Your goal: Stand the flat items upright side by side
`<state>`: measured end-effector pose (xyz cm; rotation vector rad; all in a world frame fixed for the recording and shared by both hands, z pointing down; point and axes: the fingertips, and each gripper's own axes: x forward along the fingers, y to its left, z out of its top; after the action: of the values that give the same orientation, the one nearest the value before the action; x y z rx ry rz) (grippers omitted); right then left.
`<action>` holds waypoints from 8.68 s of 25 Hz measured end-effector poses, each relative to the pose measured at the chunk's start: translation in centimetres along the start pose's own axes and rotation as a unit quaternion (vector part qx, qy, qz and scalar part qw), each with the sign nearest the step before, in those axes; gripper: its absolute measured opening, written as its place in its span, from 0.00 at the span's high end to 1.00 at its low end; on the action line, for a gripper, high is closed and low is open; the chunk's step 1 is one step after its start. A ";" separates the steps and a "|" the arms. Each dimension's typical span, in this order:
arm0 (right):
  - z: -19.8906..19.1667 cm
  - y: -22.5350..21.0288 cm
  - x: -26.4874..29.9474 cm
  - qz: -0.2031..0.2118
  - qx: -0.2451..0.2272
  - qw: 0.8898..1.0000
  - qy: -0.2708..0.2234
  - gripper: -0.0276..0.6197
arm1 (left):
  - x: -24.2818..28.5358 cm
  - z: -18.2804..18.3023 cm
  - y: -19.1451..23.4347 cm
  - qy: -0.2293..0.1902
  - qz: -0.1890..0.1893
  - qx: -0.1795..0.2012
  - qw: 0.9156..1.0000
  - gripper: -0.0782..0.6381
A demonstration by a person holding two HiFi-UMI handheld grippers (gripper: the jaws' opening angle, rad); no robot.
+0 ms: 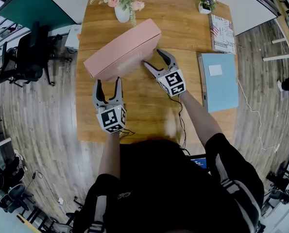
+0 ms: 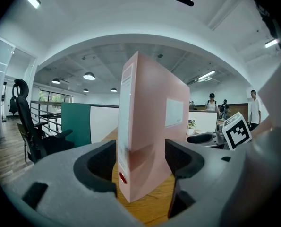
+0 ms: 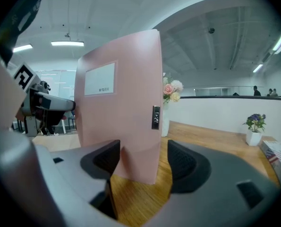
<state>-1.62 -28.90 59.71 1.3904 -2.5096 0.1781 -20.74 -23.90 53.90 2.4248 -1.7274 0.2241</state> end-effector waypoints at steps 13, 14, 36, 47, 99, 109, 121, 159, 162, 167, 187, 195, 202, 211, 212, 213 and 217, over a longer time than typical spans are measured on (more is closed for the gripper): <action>-0.4 1.5 -4.0 -0.012 -0.003 1.000 0.005 0.49 | -3.7 -1.9 0.2 0.027 0.002 -0.014 1.000 0.43; -0.5 1.7 -4.4 -0.012 -0.003 1.000 0.006 0.49 | -4.0 -2.0 0.1 0.030 0.001 -0.015 0.999 0.43; -2.4 3.5 -20.6 -0.096 0.100 0.990 0.039 0.60 | -8.2 -6.0 -12.8 0.148 -0.155 -0.100 0.972 0.44; -4.8 2.9 -33.5 -0.287 0.145 0.946 0.047 0.73 | -9.0 -5.0 -23.1 0.164 -0.324 -0.065 0.929 0.46; -15.0 -18.7 -52.9 -0.207 0.266 0.935 0.110 0.57 | 0.2 -9.1 -49.2 0.290 -0.327 -0.161 0.885 0.42; -19.3 -23.6 -49.9 -0.113 0.315 0.927 0.167 0.49 | 3.0 -12.7 -50.9 0.337 -0.295 -0.169 0.878 0.38; -20.8 -26.0 -45.6 -0.064 0.332 0.918 0.207 0.43 | 5.0 -12.7 -49.2 0.338 -0.245 -0.154 0.895 0.35; -21.7 -23.6 -38.9 0.002 0.269 0.919 0.289 0.43 | 4.2 -16.8 -47.5 0.374 -0.213 -0.166 0.887 0.38; -21.5 -23.0 -38.1 0.001 0.261 0.922 0.287 0.43 | 4.1 -16.8 -46.6 0.370 -0.204 -0.167 0.891 0.39; -21.2 -21.9 -37.6 0.006 0.257 0.924 0.283 0.44 | 3.4 -16.6 -45.5 0.365 -0.199 -0.161 0.895 0.39; -15.7 -15.7 -32.8 0.045 0.156 0.962 0.218 0.43 | -0.5 -13.2 -37.8 0.270 -0.149 -0.139 0.941 0.39; -14.0 -12.4 -30.5 0.063 0.121 0.972 0.193 0.44 | -2.5 -12.1 -34.0 0.242 -0.118 -0.122 0.955 0.39; -12.1 -8.9 -28.6 0.079 0.093 0.979 0.161 0.44 | -4.9 -11.0 -30.3 0.213 -0.089 -0.107 0.967 0.39; -9.9 -4.3 -25.7 0.093 0.058 0.987 0.121 0.44 | -7.5 -9.5 -25.1 0.172 -0.056 -0.077 0.980 0.39; -9.6 -3.9 -25.2 0.094 0.052 0.987 0.116 0.44 | -7.6 -9.3 -24.5 0.167 -0.052 -0.075 0.982 0.39; -9.2 -3.4 -24.8 0.095 0.046 0.988 0.109 0.44 | -7.8 -9.1 -23.9 0.161 -0.047 -0.073 0.983 0.39; -7.8 -1.8 -23.4 0.094 0.023 0.991 0.088 0.44 | -8.5 -8.5 -21.7 0.141 -0.033 -0.066 0.987 0.39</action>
<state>13.07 -9.02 60.32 1.0987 -2.4982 0.3800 -3.25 -7.30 59.56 2.2273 -1.4886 0.4077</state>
